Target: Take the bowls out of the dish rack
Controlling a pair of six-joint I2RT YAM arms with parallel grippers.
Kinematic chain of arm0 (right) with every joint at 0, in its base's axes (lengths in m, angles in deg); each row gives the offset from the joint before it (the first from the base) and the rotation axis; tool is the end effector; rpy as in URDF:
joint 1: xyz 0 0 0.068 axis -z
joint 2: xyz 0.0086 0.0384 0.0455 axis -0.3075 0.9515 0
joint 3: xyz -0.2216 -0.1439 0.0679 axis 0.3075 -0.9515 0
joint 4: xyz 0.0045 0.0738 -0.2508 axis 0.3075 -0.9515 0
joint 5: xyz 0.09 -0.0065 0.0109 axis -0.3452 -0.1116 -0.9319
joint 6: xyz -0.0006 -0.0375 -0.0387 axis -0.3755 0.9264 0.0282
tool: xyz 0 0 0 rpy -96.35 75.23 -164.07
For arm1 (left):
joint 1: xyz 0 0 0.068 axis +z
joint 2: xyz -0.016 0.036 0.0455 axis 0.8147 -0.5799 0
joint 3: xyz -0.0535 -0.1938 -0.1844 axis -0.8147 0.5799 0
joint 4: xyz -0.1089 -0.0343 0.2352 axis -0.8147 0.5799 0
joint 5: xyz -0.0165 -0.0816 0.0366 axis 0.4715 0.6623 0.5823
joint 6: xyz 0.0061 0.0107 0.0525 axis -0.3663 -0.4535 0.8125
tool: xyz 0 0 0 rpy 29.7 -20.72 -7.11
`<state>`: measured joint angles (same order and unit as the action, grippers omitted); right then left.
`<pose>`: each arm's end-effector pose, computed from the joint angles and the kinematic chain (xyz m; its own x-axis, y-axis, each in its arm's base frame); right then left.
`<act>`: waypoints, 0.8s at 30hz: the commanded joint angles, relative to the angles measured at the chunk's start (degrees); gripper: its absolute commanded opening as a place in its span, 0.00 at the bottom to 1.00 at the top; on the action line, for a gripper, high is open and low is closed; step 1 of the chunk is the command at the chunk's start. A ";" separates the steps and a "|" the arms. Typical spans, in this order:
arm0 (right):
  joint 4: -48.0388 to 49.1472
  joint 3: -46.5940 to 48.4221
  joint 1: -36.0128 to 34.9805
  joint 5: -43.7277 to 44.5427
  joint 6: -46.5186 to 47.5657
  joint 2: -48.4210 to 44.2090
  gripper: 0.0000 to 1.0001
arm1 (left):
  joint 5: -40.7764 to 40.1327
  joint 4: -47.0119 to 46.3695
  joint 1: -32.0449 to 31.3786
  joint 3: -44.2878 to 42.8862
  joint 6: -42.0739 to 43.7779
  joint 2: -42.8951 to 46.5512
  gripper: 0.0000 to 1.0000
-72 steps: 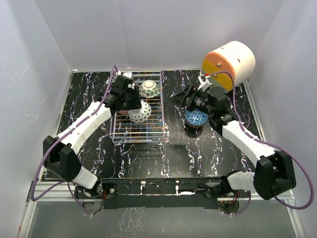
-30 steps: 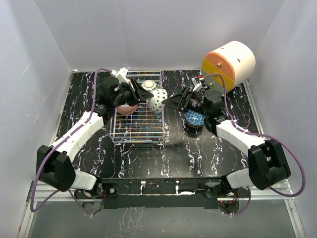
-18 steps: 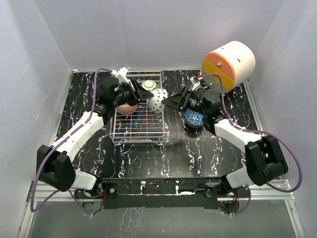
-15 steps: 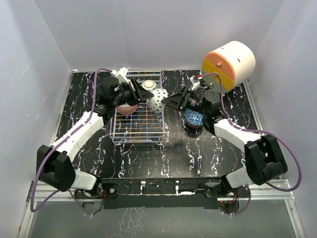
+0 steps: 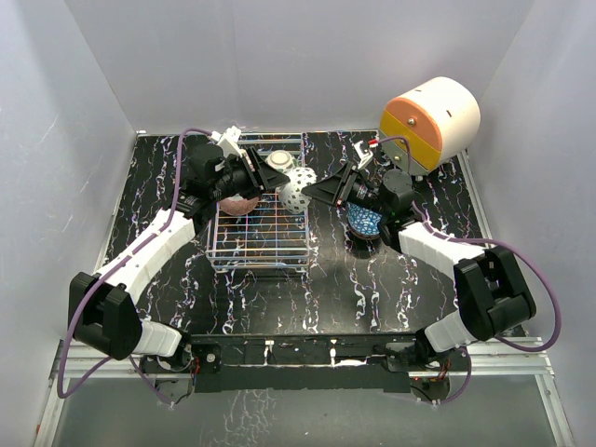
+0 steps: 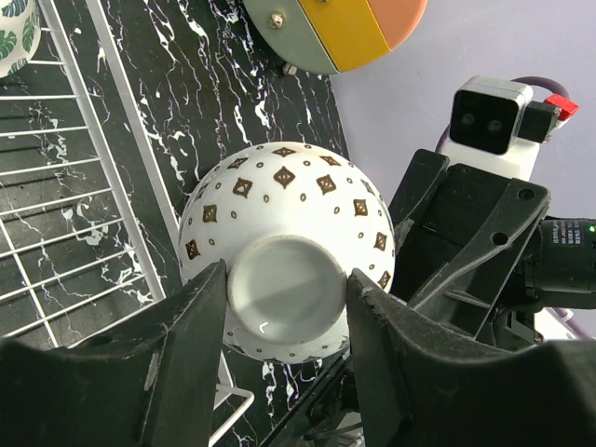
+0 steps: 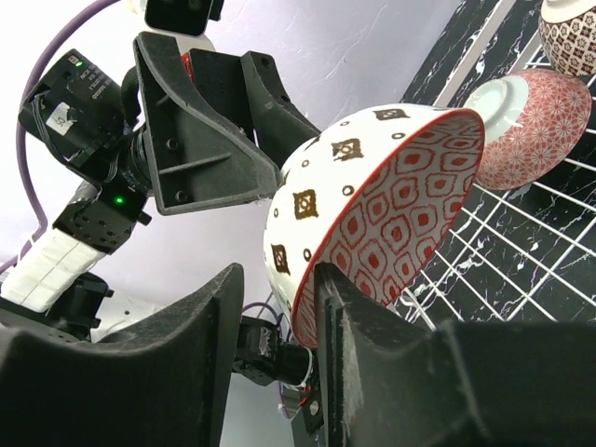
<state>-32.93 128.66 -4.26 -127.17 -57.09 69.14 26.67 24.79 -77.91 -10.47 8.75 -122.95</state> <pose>0.2898 0.1437 0.2815 -0.7633 0.4121 -0.4976 -0.4745 0.1653 0.8646 0.2919 -0.1422 0.3451 -0.6624 -0.4347 -0.6101 0.3691 0.5194 -0.7707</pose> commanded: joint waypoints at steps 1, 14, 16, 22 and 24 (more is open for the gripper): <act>4.31 1.33 -0.30 -0.02 0.64 -1.51 0.35 | 2.15 -3.34 0.30 -0.15 -0.57 1.93 0.27; 6.26 1.27 -0.33 -1.40 0.60 -1.23 0.08 | 2.70 -3.44 0.65 0.26 -0.65 2.56 0.38; 5.04 2.58 -0.30 -2.61 0.84 -1.11 0.08 | 2.80 -3.27 0.85 0.45 -0.59 2.86 0.44; -5.03 6.86 -0.33 -2.74 7.12 -3.99 0.08 | 3.04 -2.92 1.48 1.45 -0.32 3.97 0.53; -13.54 8.84 -0.30 -0.67 11.89 -5.94 0.08 | 2.68 -2.62 1.84 1.96 -0.03 4.60 0.56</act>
<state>-38.26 131.02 -4.50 -129.86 -53.59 68.81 28.40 23.02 -77.01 -9.29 8.31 -121.75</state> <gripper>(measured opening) 0.117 0.541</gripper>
